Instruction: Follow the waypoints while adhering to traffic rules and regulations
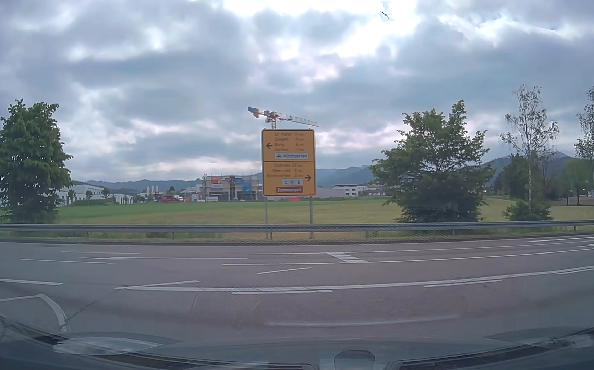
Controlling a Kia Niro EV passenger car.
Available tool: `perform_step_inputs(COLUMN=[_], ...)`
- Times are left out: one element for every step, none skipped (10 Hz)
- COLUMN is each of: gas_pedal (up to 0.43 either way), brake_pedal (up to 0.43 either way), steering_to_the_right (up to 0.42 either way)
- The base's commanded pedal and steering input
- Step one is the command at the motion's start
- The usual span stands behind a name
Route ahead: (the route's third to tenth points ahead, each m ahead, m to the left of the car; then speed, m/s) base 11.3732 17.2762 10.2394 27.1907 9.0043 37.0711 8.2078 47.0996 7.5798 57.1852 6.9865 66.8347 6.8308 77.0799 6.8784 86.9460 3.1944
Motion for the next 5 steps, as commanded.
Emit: perform_step_inputs(gas_pedal=[0.0,0.0,0.0,0.0,0.0], brake_pedal=[0.262,0.262,0.262,0.244,0.104], steering_to_the_right=[-0.318,-0.328,-0.338,-0.344,-0.356])
